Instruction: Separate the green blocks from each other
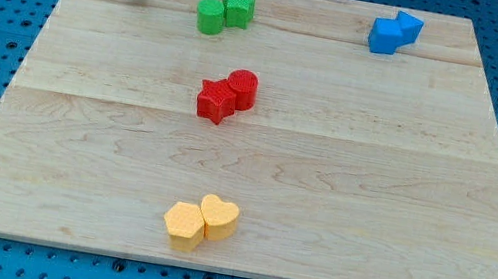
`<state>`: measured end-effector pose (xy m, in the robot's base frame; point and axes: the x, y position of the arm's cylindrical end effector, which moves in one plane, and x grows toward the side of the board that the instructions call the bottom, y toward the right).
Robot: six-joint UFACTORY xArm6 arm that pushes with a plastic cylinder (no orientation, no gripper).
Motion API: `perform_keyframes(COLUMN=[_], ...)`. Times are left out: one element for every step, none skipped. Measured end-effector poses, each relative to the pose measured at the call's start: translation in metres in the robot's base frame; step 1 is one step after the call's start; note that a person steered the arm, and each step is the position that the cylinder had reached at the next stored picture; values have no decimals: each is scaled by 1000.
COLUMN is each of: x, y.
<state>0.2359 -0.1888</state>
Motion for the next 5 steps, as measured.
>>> perform_keyframes(x=[1,2,17,17,10], y=[41,102,127,176,243])
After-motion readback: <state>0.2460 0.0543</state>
